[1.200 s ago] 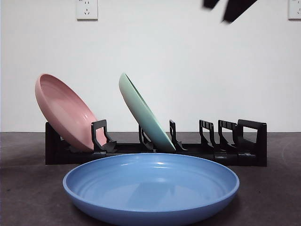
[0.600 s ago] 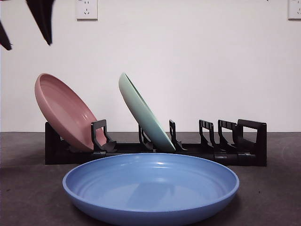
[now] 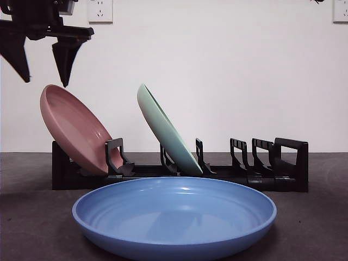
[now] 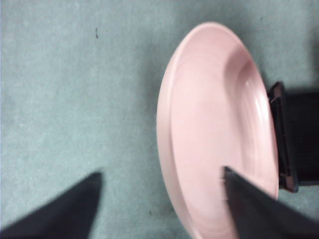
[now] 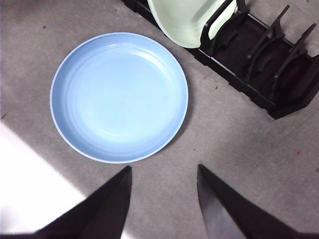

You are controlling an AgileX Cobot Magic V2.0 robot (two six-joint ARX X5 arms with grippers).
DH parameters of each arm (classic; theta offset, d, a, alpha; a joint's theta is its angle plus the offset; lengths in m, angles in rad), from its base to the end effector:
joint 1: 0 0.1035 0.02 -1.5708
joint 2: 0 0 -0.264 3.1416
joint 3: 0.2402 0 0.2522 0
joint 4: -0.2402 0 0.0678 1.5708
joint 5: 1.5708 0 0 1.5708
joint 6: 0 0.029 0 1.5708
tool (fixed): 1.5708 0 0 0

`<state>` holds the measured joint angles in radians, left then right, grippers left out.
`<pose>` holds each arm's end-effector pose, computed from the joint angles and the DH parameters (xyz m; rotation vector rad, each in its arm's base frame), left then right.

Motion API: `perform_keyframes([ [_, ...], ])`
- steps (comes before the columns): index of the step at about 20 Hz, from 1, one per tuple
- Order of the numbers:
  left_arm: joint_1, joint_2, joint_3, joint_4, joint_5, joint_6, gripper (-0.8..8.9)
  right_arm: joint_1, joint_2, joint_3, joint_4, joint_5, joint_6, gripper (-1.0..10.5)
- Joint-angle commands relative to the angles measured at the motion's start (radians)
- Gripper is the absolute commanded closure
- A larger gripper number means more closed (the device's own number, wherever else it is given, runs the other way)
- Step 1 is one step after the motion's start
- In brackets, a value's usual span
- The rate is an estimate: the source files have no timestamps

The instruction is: Place the plate

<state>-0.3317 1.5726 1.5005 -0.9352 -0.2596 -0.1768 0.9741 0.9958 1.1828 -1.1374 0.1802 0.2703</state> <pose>0.3053 -0.0973 0.3287 0.1307 0.9628 0.0194 0.0953 0.1311 0.3512 -0.2887 0.8990 0.6095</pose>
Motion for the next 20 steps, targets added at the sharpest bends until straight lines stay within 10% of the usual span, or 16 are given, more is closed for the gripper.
perform_keyframes([
  [1, -0.004, 0.014, 0.028, 0.016, -0.006, -0.008, 5.65, 0.010, 0.008, 0.013, 0.005, 0.004, 0.015, 7.4],
  [20, -0.002, 0.074, 0.042, -0.002, -0.007, 0.008, 7.97, 0.010, 0.008, 0.013, -0.018, 0.005, 0.037, 7.4],
])
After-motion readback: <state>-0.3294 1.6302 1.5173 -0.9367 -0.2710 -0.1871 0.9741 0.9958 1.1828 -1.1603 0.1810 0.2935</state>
